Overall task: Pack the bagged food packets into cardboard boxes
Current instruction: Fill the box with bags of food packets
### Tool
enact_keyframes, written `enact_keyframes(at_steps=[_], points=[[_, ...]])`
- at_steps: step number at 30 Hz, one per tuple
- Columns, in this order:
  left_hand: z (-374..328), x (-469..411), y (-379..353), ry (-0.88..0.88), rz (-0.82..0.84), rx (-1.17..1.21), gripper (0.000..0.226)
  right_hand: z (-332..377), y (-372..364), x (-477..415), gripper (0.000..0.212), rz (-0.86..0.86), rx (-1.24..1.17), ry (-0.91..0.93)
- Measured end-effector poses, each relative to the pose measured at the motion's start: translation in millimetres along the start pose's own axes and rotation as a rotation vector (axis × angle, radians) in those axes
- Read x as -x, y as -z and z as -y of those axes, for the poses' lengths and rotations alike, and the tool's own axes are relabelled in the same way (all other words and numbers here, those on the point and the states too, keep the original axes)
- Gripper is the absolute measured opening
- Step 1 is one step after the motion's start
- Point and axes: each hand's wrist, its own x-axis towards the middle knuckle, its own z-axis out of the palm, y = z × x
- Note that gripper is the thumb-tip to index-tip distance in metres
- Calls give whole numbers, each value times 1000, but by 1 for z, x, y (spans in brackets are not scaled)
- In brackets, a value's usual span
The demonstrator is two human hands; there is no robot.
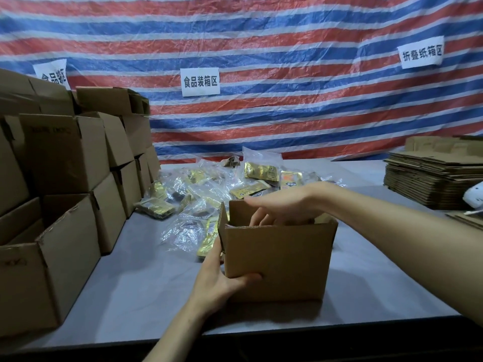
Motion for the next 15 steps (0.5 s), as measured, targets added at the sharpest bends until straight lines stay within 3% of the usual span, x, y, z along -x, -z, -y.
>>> enact_keyframes(at_steps=[5, 8, 11, 15], points=[[0, 2, 0, 41, 21, 33, 79, -12, 4, -1, 75, -35, 278, -102], [2, 2, 0, 77, 42, 59, 83, -24, 1, 3, 78, -64, 265, -11], [3, 2, 0, 110, 57, 89, 81, -38, -2, 15, 70, -409, 313, 223], [-5, 2, -1, 91, 58, 40, 70, -79, -1, 39, 59, -871, 624, 506]])
